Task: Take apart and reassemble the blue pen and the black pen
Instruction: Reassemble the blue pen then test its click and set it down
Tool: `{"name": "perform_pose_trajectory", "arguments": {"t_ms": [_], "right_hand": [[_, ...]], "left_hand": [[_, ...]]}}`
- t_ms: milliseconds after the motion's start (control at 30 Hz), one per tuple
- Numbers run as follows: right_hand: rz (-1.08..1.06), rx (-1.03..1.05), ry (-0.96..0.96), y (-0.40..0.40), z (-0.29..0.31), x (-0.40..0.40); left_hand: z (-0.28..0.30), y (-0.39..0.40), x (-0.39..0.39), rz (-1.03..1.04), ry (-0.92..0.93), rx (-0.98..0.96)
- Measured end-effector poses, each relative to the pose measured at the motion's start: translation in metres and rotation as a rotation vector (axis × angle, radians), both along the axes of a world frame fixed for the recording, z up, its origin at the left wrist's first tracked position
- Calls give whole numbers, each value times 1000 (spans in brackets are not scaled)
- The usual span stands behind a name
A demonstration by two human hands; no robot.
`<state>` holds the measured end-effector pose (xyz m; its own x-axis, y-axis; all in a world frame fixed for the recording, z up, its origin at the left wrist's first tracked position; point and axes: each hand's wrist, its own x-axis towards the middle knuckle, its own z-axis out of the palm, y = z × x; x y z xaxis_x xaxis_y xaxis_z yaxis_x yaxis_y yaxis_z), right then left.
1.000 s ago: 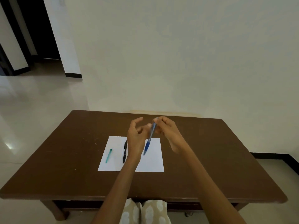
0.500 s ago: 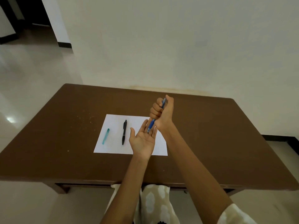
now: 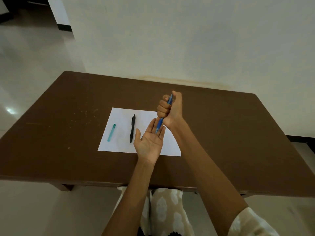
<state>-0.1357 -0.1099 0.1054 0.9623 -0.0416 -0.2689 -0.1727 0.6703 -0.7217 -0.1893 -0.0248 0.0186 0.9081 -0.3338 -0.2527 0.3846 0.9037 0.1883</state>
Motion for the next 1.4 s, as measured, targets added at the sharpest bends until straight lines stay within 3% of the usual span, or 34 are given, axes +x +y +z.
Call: {"name": "perform_pose_trajectory", "arguments": {"t_ms": [1400], "right_hand": [[1,121,70,-3,-12,-10]], "left_hand": [[24,3,5,31,-58,122]]}}
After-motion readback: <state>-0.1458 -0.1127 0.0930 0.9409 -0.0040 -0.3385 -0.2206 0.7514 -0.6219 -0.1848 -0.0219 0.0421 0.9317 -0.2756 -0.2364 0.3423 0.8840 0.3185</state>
